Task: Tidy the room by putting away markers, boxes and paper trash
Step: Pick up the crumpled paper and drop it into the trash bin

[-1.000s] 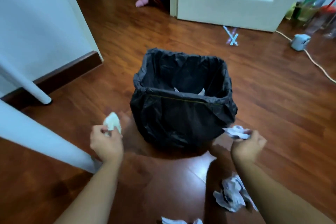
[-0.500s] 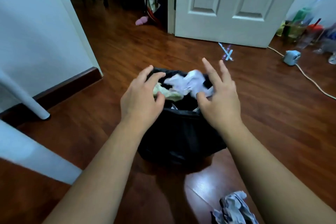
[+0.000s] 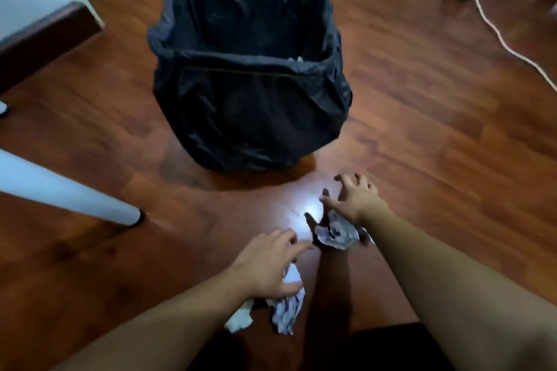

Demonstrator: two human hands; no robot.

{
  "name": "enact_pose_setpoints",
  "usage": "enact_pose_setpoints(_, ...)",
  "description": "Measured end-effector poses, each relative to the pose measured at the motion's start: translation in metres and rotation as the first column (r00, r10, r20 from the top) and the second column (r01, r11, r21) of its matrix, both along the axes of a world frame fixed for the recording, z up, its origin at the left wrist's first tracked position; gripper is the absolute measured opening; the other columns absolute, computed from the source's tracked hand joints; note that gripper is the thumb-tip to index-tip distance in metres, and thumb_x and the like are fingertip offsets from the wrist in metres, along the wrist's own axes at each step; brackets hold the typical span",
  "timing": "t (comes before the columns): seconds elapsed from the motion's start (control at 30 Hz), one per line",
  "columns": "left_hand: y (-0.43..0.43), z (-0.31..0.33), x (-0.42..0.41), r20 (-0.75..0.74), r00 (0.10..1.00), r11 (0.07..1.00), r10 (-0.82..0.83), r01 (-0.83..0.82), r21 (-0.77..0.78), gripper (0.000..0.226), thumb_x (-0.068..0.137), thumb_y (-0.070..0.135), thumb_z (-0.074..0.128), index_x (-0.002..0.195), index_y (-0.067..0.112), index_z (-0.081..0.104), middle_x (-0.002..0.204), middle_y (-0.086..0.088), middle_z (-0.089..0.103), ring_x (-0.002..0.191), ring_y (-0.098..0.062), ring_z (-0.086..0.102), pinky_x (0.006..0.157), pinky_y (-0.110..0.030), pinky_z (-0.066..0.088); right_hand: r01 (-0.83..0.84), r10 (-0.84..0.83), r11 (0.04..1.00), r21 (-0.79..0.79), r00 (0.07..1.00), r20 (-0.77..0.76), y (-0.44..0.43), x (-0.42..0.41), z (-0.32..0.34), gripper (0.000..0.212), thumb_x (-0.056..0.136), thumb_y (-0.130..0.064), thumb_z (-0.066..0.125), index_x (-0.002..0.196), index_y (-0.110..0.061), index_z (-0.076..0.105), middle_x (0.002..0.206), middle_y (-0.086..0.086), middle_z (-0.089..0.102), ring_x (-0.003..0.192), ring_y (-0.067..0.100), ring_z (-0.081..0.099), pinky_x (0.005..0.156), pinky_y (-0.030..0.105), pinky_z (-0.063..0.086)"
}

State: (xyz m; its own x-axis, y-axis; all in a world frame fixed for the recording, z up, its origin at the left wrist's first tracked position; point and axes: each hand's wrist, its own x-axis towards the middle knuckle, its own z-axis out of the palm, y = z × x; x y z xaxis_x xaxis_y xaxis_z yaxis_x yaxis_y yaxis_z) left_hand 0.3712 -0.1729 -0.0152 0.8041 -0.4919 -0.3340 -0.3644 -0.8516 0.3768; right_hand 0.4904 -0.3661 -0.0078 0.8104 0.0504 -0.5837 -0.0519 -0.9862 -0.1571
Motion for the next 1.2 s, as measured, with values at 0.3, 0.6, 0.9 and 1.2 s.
enact_pose_setpoints(0.3, -0.009, -0.039, -0.017, -0.287, 0.952, 0.979, -0.108, 0.152, 0.136, 0.044, 0.087, 0.028, 0.064, 0.126, 0.019, 0.047, 0.136, -0.01, 0.039, 0.12, -0.033, 0.047, 0.087, -0.039, 0.043, -0.216, 0.203, 0.976, -0.043, 0.96, -0.194, 0.002, -0.017, -0.022, 0.049, 0.083, -0.044, 0.061, 0.119, -0.015, 0.047, 0.116, 0.011, 0.039, 0.117, 0.03, 0.048, 0.082, 0.041, 0.047)
enact_pose_setpoints(0.6, 0.028, 0.072, 0.088, -0.001, 0.829, 0.637, 0.559, -0.43, -0.64, 0.017, 0.06, 0.037, 0.053, 0.064, 0.021, 0.057, 0.06, 0.003, 0.055, 0.06, -0.002, 0.046, 0.055, -0.024, 0.038, 0.579, -0.78, 0.499, 0.644, 0.624, 0.043, 0.007, 0.08, 0.045, 0.042, 0.067, -0.044, 0.072, 0.088, -0.02, 0.045, 0.088, 0.01, 0.06, 0.077, 0.034, 0.066, 0.062, 0.046, 0.059)
enact_pose_setpoints(0.9, 0.07, 0.244, 0.153, 0.487, 0.271, 0.547, 0.83, -0.224, -0.807, 0.01, 0.072, 0.019, 0.06, 0.08, 0.014, 0.058, 0.073, 0.002, 0.053, 0.067, -0.013, 0.045, 0.059, -0.024, 0.032, -0.187, -0.744, 0.578, 0.794, 0.277, 0.608, 0.054, 0.122, 0.226, 0.045, 0.069, -0.026, 0.073, 0.11, -0.013, 0.057, 0.108, 0.003, 0.047, 0.079, -0.003, 0.047, 0.077, 0.004, 0.041)
enact_pose_setpoints(1.2, 0.102, 0.212, 0.167, 0.57, 0.418, 0.687, 0.707, -0.6, -0.411, 0.057, 0.086, 0.046, 0.058, 0.137, 0.027, 0.043, 0.136, -0.002, 0.047, 0.128, -0.025, 0.042, 0.105, -0.047, 0.031, -0.375, -0.138, 0.825, 0.423, 0.592, 0.794, 0.107, 0.083, 0.205, 0.08, 0.074, -0.049, 0.071, 0.144, -0.038, 0.034, 0.158, 0.001, 0.023, 0.138, 0.025, 0.034, 0.104, 0.043, 0.041)
